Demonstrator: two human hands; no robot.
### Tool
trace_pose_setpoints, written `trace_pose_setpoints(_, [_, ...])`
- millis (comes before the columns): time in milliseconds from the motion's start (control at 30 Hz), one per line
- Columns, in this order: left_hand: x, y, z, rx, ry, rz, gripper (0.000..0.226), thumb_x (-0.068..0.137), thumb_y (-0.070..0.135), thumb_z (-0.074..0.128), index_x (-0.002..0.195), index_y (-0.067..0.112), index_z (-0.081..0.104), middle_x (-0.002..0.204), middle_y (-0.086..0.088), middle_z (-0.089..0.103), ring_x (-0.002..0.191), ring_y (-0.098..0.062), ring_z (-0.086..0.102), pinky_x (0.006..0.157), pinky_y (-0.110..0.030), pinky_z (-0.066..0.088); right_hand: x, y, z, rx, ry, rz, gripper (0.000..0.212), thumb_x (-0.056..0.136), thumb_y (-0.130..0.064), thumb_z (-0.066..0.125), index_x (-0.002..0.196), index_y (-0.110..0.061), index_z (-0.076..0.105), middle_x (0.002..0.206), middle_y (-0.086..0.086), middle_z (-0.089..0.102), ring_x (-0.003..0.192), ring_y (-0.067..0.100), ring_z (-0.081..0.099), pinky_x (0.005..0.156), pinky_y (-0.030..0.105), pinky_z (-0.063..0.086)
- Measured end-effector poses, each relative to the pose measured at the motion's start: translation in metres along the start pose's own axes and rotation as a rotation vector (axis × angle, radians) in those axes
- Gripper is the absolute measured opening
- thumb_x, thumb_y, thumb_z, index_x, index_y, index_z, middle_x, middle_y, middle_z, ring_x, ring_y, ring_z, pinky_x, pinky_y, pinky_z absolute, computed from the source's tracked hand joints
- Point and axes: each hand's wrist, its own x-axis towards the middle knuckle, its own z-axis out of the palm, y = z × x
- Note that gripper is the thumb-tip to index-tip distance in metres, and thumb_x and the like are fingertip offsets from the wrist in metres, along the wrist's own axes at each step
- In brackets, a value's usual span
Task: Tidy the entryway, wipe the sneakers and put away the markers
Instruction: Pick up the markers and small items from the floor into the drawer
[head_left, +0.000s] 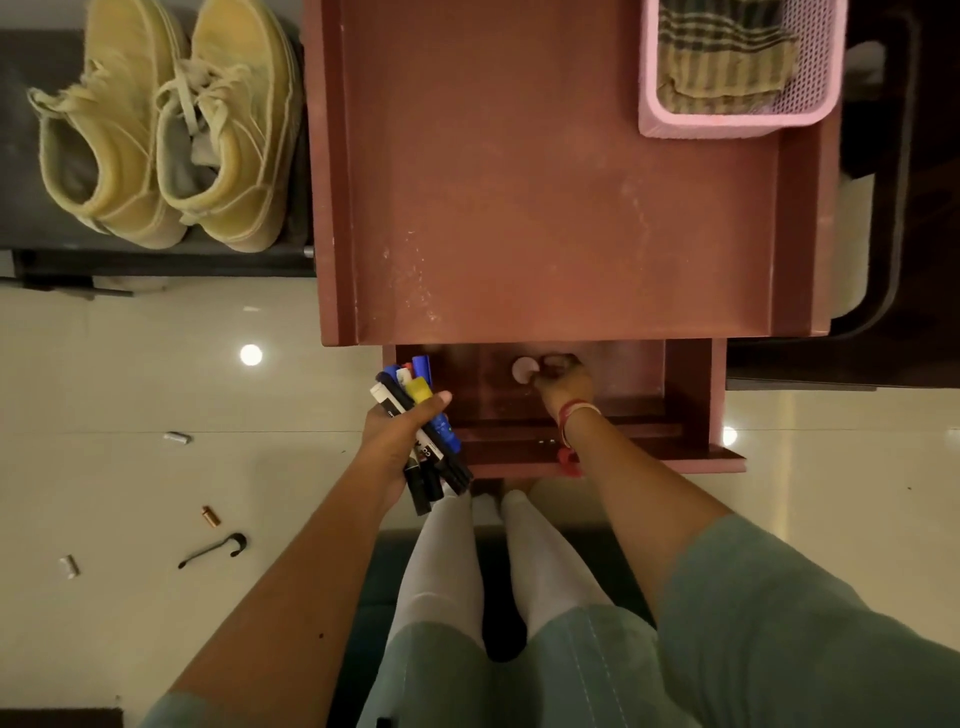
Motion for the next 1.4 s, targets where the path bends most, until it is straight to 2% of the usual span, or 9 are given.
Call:
trace_pose_setpoints(133, [-0.011,0.001,0.004,0.003,-0.017,-0.018,0.031,0.074,0.02,0.079,0.1,0.013,0.062,0.083,-0.006,0.065,0.08,-0.023,0.064,0.081,-0.041,0.054,-0.041,-0.004,-0.025,0.032,-0.002,-0.107,0.014,0.081,-0.01,0.066,0.095,-0.009,0.067,0.101,0.011,0.068,0.094,0.025,0.062,0.086,0.029,0.047])
trace_pose_setpoints(300, [-0.024,0.005,0.016,-0.063,-0.086,0.006,0.054,0.065,0.023,0.082,0.111,0.005,0.06,0.085,-0.008,0.064,0.076,-0.023,0.064,0.07,-0.037,0.054,-0.122,-0.014,-0.046,0.201,-0.403,-0.267,0.006,0.081,-0.013,0.07,0.085,-0.017,0.067,0.08,0.0,0.066,0.078,0.013,0.061,0.074,0.029,0.052])
trace_pose_setpoints(367, [-0.026,0.004,0.024,-0.068,-0.124,0.005,0.034,0.071,0.018,0.079,0.099,0.009,0.063,0.082,-0.008,0.064,0.073,-0.022,0.064,0.07,-0.037,0.055,-0.143,-0.015,-0.051,0.172,-0.47,-0.325,0.017,0.078,-0.014,0.074,0.094,-0.014,0.068,0.086,0.0,0.069,0.081,0.009,0.064,0.076,0.021,0.053])
trace_pose_setpoints(733, [-0.031,-0.012,0.074,-0.05,-0.247,-0.062,0.016,0.08,0.016,0.073,0.093,0.011,0.065,0.076,-0.007,0.066,0.068,-0.021,0.064,0.075,-0.039,0.054,-0.15,0.003,-0.085,0.039,-0.315,-0.411,0.028,0.083,-0.015,0.066,0.111,-0.018,0.064,0.105,-0.006,0.067,0.094,0.0,0.061,0.08,0.009,0.048])
trace_pose_setpoints(900, [-0.036,-0.017,0.106,-0.005,-0.255,-0.067,0.04,0.061,0.025,0.086,0.097,0.016,0.072,0.079,-0.008,0.069,0.075,-0.025,0.066,0.079,-0.043,0.055,-0.145,0.014,-0.101,0.075,-0.215,-0.39,0.03,0.083,-0.015,0.068,0.112,-0.019,0.063,0.101,-0.012,0.061,0.087,-0.007,0.056,0.071,0.0,0.042])
trace_pose_setpoints(1000, [-0.036,-0.019,0.122,0.018,-0.3,-0.114,0.039,0.055,0.029,0.088,0.088,0.016,0.073,0.078,-0.009,0.07,0.074,-0.025,0.066,0.082,-0.043,0.053,-0.132,0.019,-0.11,0.242,-0.148,-0.263,0.021,0.085,-0.016,0.065,0.106,-0.016,0.066,0.093,-0.013,0.063,0.087,0.001,0.061,0.075,0.011,0.05])
trace_pose_setpoints(1133, [-0.028,-0.018,0.129,0.076,-0.358,-0.145,0.046,0.065,0.03,0.08,0.103,0.008,0.068,0.088,-0.011,0.069,0.083,-0.026,0.066,0.083,-0.044,0.054,-0.117,0.021,-0.112,0.282,-0.174,-0.209,0.021,0.081,-0.017,0.07,0.102,-0.014,0.068,0.094,-0.003,0.069,0.087,0.007,0.066,0.077,0.02,0.054])
trace_pose_setpoints(1233, [-0.025,-0.017,0.126,0.08,-0.34,-0.113,0.023,0.083,0.023,0.069,0.101,0.009,0.068,0.088,-0.006,0.071,0.078,-0.02,0.067,0.078,-0.038,0.055,-0.11,0.018,-0.111,0.37,-0.237,-0.172,0.014,0.08,-0.008,0.07,0.094,-0.012,0.07,0.089,0.004,0.07,0.086,0.016,0.067,0.078,0.026,0.055])
trace_pose_setpoints(1400, [-0.023,-0.02,0.111,-0.018,-0.316,-0.081,0.035,0.079,0.027,0.069,0.108,0.008,0.065,0.087,-0.008,0.071,0.077,-0.02,0.068,0.073,-0.035,0.057,-0.104,0.01,-0.111,0.354,-0.337,-0.111,0.009,0.085,-0.007,0.065,0.089,-0.015,0.066,0.074,-0.007,0.063,0.064,-0.003,0.06,0.06,0.013,0.049])
